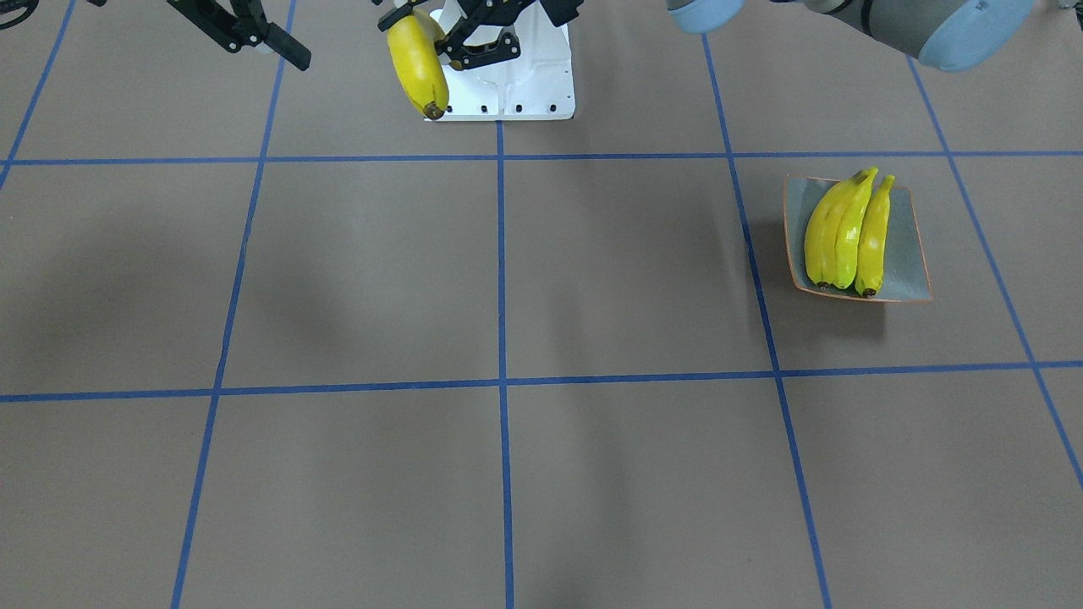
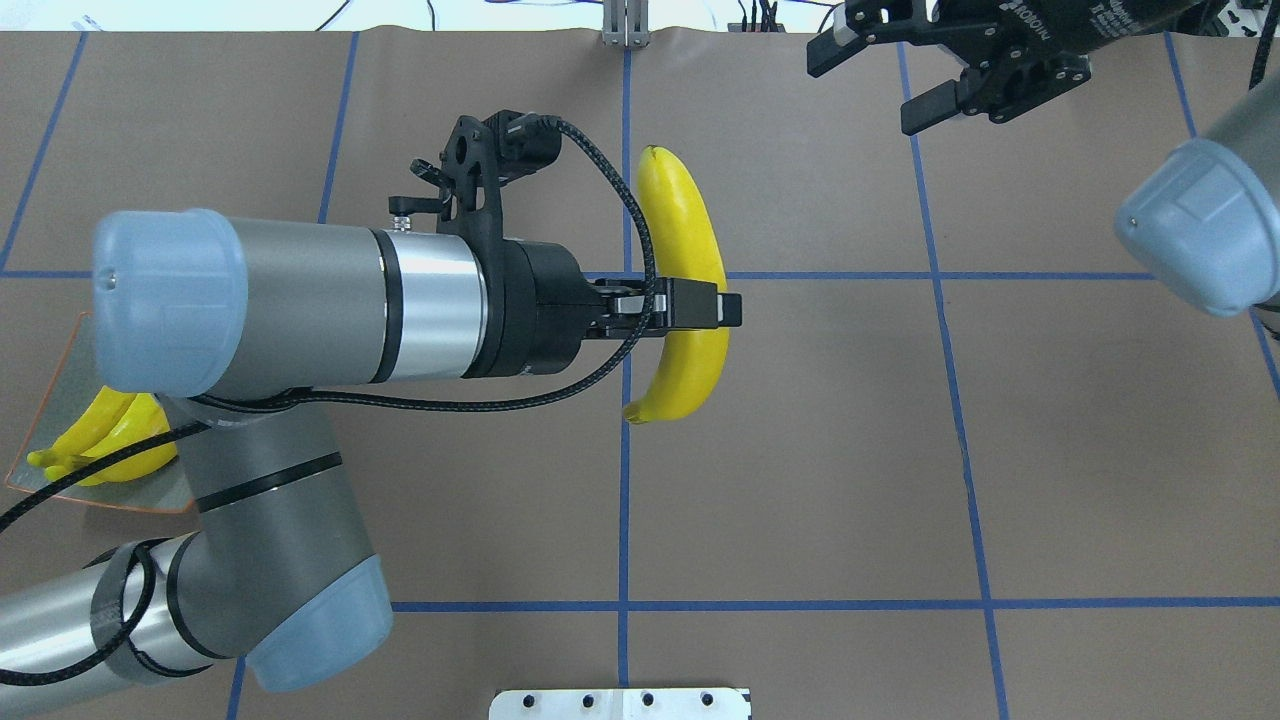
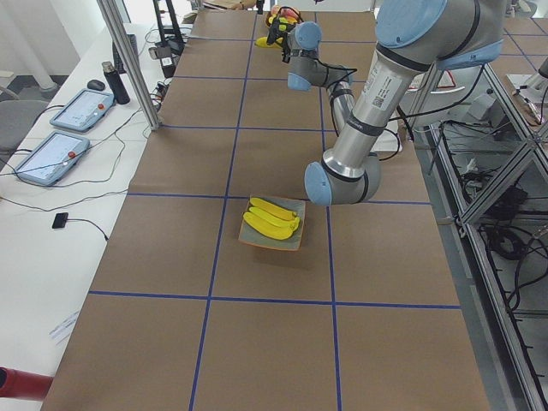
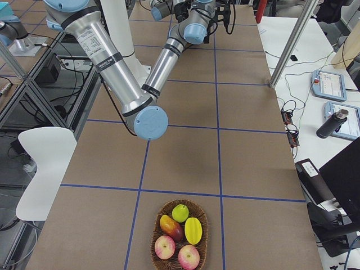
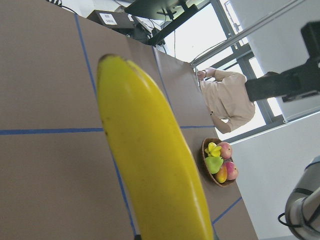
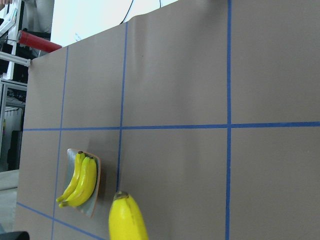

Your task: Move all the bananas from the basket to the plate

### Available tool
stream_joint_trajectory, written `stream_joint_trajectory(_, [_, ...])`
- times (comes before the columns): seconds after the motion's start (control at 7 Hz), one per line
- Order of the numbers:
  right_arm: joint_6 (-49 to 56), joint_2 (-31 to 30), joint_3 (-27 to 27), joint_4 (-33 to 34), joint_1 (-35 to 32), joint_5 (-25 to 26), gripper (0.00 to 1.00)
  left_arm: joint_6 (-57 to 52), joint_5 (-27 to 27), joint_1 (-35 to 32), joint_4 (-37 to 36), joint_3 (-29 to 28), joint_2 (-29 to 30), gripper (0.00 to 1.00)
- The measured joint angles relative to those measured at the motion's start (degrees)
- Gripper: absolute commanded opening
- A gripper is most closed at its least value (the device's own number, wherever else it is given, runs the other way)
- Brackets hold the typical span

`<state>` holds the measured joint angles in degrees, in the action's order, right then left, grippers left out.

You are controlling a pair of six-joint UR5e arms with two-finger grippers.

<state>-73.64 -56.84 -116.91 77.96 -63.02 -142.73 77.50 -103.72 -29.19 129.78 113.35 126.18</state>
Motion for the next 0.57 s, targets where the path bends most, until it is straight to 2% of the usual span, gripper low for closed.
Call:
stream_joint_trajectory(0.29, [7.1,-3.1,4.5,0.1,-4.0,0.1,1.00,-1.4,0.0,-0.7,-15.2,5.9,-2.1,0.00])
stream_joint_trajectory(0.57, [18.9,-7.3,9.5,0.3,-8.6,0.2,1.00,-5.9,0.1,-2.4,-30.7,11.4,-4.1,0.00])
